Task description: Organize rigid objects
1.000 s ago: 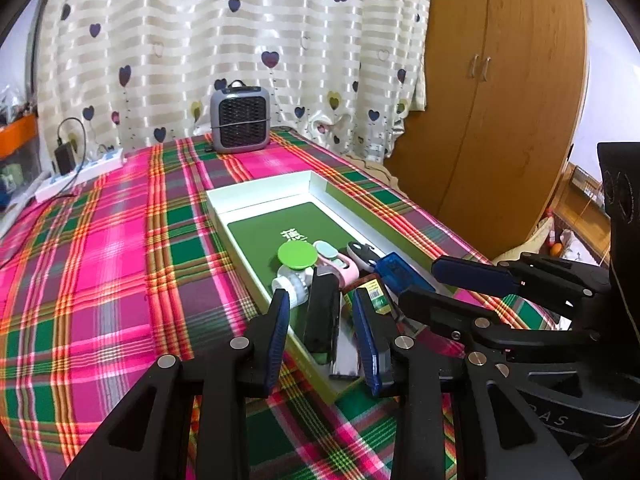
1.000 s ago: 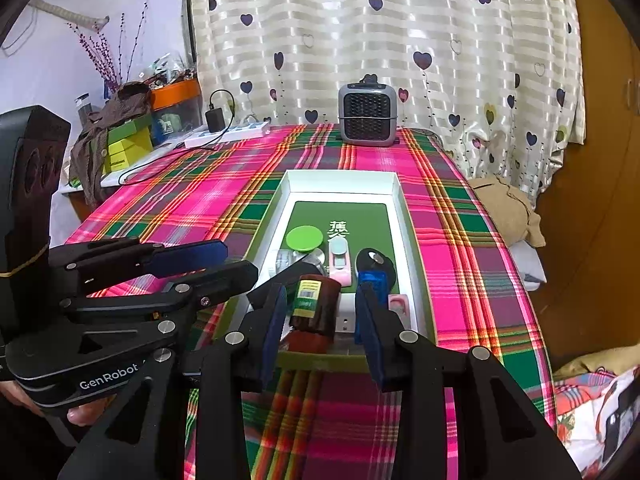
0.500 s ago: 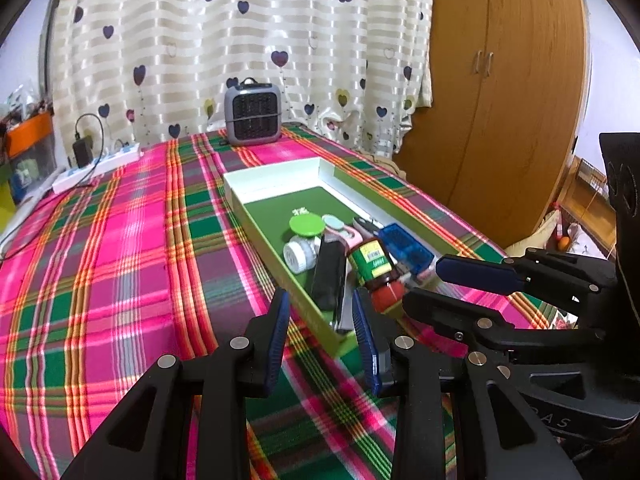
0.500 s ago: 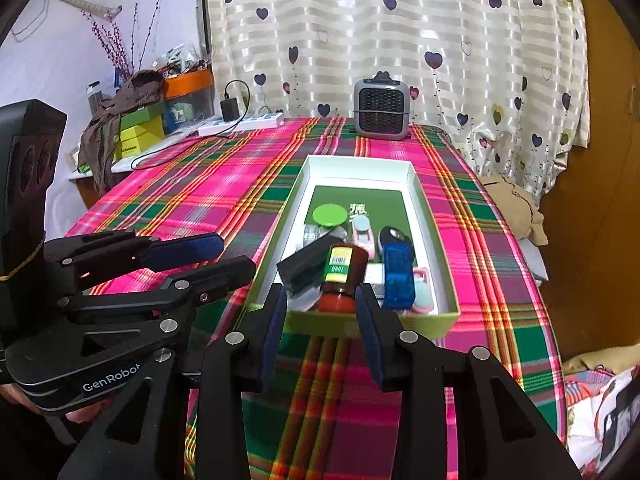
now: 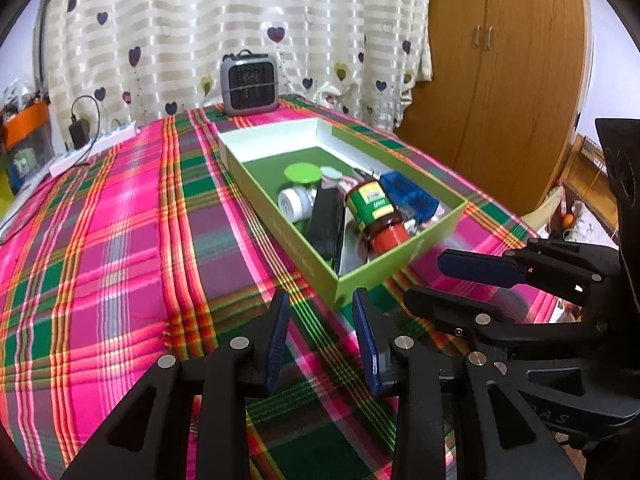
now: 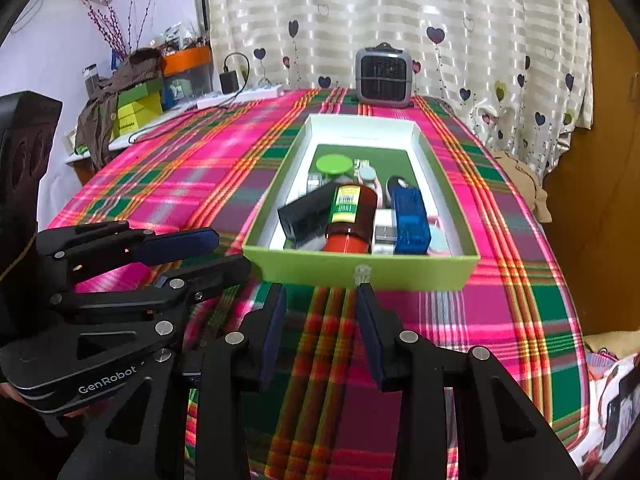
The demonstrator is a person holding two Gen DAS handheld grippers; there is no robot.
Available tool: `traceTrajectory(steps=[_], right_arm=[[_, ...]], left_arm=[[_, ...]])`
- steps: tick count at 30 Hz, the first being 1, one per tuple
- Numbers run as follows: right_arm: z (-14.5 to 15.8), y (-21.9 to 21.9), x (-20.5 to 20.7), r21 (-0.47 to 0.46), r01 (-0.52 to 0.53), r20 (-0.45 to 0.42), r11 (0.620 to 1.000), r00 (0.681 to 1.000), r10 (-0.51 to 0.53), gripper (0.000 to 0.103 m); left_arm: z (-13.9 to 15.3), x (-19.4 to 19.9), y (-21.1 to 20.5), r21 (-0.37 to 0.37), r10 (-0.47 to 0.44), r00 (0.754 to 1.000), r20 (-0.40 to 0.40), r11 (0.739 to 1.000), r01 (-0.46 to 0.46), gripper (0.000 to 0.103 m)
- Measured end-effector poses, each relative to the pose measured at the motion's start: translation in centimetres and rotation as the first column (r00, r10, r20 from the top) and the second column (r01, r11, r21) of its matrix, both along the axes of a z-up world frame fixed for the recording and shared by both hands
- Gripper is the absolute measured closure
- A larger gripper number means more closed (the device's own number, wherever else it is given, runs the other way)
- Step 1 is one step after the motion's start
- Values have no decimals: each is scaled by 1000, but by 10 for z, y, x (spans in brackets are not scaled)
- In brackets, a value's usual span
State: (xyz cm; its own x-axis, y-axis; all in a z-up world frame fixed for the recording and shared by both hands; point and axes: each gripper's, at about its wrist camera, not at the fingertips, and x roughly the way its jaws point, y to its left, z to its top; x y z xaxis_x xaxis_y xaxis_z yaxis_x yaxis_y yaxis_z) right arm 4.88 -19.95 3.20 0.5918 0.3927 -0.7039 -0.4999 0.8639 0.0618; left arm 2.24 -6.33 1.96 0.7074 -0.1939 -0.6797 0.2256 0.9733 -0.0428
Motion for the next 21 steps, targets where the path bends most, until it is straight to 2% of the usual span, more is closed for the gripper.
traceTrajectory(steps=[7,21], right_arm=[[-10,-2,4,-5,11,-21,1000,1000,-11,66],[-17,1,11,-13,14,-23,1000,1000,-14,66]], left_arm=[[-15,3,0,24,3,999,-40,1000,-2,72],[-17,6,-3,58,43,999,-22,997,-41,71]])
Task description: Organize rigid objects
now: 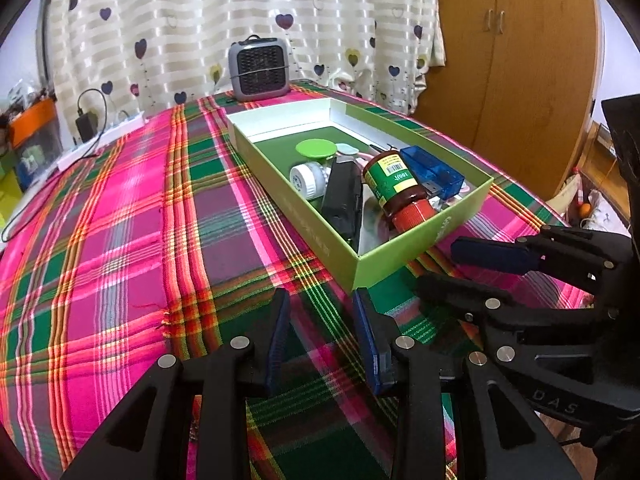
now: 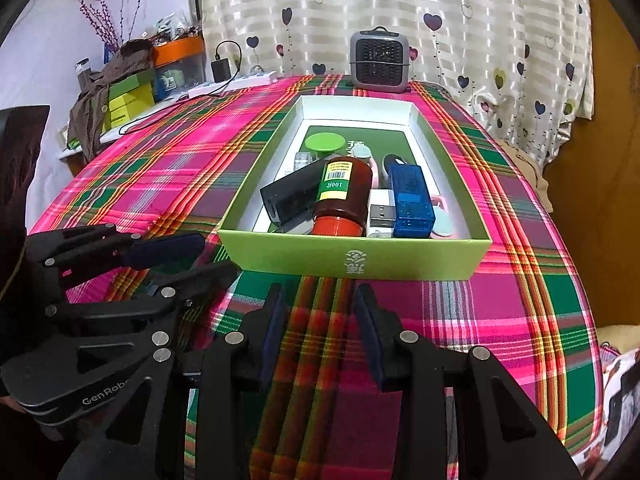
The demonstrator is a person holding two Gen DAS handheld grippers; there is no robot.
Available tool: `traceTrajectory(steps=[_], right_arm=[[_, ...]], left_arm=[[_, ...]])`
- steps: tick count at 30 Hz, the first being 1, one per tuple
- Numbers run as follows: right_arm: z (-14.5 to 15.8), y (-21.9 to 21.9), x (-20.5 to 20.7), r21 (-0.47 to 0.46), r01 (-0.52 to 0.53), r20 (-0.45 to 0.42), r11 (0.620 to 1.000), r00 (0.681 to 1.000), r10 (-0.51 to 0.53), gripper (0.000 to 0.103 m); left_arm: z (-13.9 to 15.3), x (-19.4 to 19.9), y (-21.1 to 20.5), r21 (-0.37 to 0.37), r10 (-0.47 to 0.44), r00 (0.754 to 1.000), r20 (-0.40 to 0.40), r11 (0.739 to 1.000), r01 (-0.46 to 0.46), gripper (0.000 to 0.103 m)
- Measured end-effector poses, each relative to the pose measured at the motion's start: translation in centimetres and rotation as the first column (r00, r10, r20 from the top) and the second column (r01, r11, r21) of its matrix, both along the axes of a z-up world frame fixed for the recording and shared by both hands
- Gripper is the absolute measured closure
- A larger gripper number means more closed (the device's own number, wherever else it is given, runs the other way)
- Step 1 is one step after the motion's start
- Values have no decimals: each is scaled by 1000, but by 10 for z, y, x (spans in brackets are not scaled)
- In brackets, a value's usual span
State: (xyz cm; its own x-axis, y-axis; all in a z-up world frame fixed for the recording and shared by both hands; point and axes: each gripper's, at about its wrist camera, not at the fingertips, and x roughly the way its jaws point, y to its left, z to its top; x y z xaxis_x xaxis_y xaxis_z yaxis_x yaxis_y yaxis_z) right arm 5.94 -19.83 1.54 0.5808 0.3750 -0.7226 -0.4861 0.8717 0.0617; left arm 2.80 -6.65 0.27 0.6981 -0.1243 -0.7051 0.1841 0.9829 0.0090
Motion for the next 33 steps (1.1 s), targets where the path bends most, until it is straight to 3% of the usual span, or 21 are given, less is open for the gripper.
traceTrajectory(steps=[33], right_arm=[[0,2,0,-32,30,7,999,1000,-29,66]], left_arm=[[0,1,2,-4,8,1000,-3,1000,-8,71]])
